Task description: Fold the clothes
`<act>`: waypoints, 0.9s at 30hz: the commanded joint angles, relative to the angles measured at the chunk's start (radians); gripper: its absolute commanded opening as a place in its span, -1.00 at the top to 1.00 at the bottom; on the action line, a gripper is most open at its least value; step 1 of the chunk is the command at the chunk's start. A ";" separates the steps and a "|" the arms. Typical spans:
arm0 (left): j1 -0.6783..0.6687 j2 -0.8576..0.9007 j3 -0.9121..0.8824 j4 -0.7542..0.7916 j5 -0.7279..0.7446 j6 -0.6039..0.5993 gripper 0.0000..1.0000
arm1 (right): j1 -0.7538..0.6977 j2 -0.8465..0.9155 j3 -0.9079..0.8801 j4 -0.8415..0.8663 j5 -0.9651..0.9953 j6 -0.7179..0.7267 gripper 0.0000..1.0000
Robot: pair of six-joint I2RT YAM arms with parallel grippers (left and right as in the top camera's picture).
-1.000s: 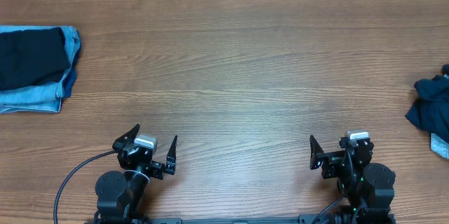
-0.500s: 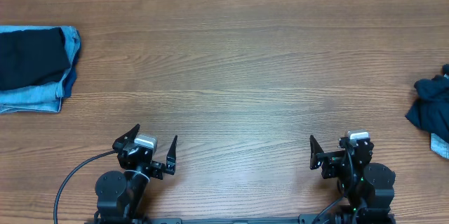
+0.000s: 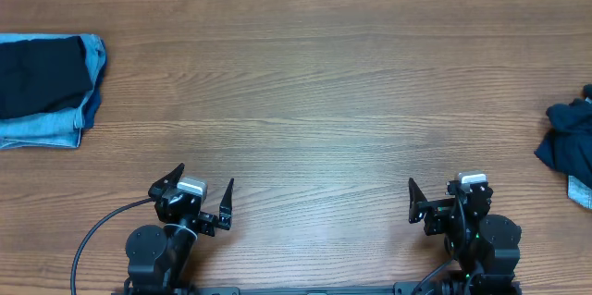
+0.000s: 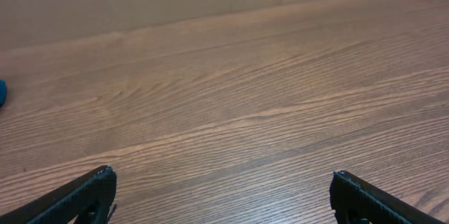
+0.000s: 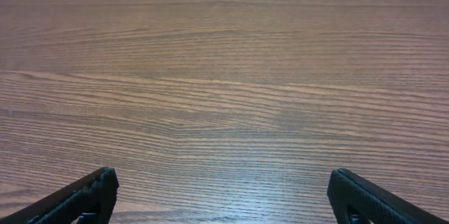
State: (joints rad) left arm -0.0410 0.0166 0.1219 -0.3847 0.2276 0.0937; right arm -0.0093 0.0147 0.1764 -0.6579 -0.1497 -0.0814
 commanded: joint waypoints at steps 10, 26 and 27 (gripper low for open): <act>0.007 -0.012 -0.009 0.034 0.106 0.015 -1.00 | 0.005 -0.012 -0.016 0.010 0.001 0.002 -1.00; 0.007 0.011 0.103 0.024 0.196 -0.277 -1.00 | 0.005 -0.007 0.050 0.206 -0.421 0.349 -1.00; 0.007 0.015 0.143 0.022 0.196 -0.286 -1.00 | 0.005 0.000 0.083 0.188 -0.416 0.349 -1.00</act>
State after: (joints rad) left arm -0.0410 0.0238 0.1390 -0.3737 0.3965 -0.1059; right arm -0.0093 0.0147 0.1745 -0.4599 -0.4885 0.2085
